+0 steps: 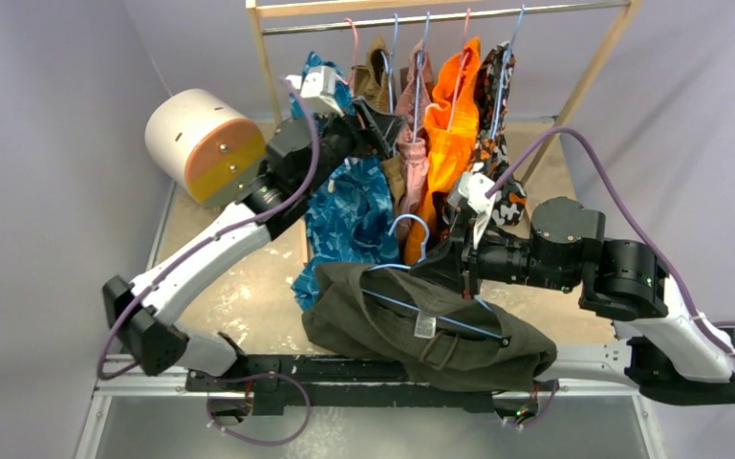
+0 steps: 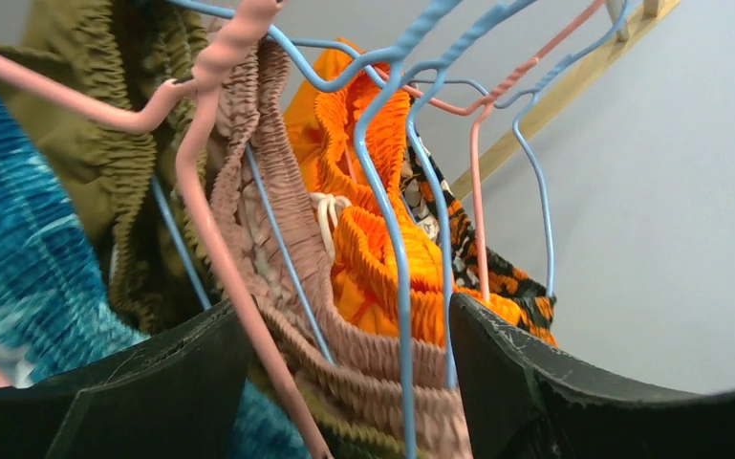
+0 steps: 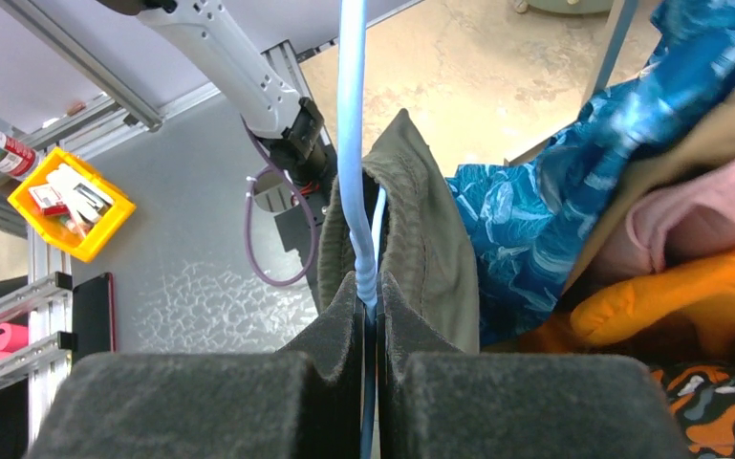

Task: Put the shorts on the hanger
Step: Adjust the hanger on the clothesline.

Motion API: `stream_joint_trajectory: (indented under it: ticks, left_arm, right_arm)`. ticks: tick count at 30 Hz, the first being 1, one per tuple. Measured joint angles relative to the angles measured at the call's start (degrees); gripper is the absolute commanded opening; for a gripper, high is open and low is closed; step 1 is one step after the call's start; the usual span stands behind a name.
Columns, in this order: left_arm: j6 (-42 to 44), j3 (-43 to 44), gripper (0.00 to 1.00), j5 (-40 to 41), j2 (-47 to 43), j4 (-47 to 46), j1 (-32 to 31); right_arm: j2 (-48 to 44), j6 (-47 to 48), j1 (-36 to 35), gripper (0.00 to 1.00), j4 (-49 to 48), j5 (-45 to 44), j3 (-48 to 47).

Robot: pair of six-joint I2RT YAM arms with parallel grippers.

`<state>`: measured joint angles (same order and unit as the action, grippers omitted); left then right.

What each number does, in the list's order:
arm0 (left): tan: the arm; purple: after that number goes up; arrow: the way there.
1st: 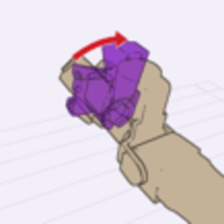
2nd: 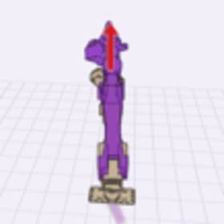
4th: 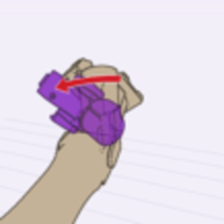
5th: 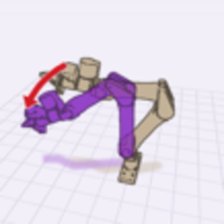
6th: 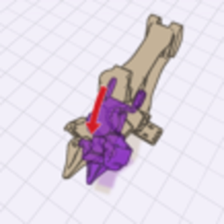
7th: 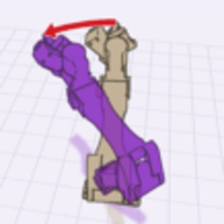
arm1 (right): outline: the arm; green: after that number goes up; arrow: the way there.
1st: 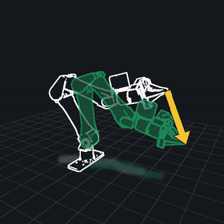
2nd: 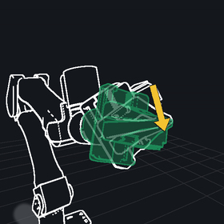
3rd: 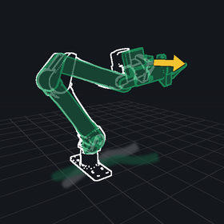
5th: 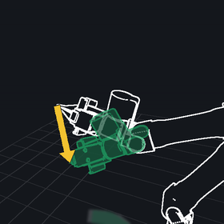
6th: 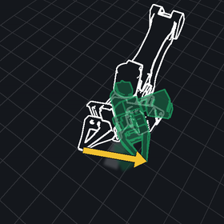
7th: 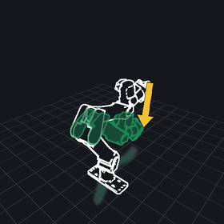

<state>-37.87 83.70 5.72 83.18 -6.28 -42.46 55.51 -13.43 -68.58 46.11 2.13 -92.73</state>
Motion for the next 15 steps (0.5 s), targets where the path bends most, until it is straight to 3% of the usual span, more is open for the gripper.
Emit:
stream_joint_trajectory:
  ticks: [8, 15]
  left_arm:
    - [6.2, -2.6, 0.76, 2.5, -13.1, 6.0, -0.1]
    - [12.1, -2.6, 0.74, 5.7, -17.6, 7.6, -0.1]
  right_arm:
    - [-0.4, 0.1, 0.0, 0.0, 0.1, 0.0, 0.0]
    - [-0.3, 0.7, 0.0, 0.0, 0.1, 0.0, 0.0]
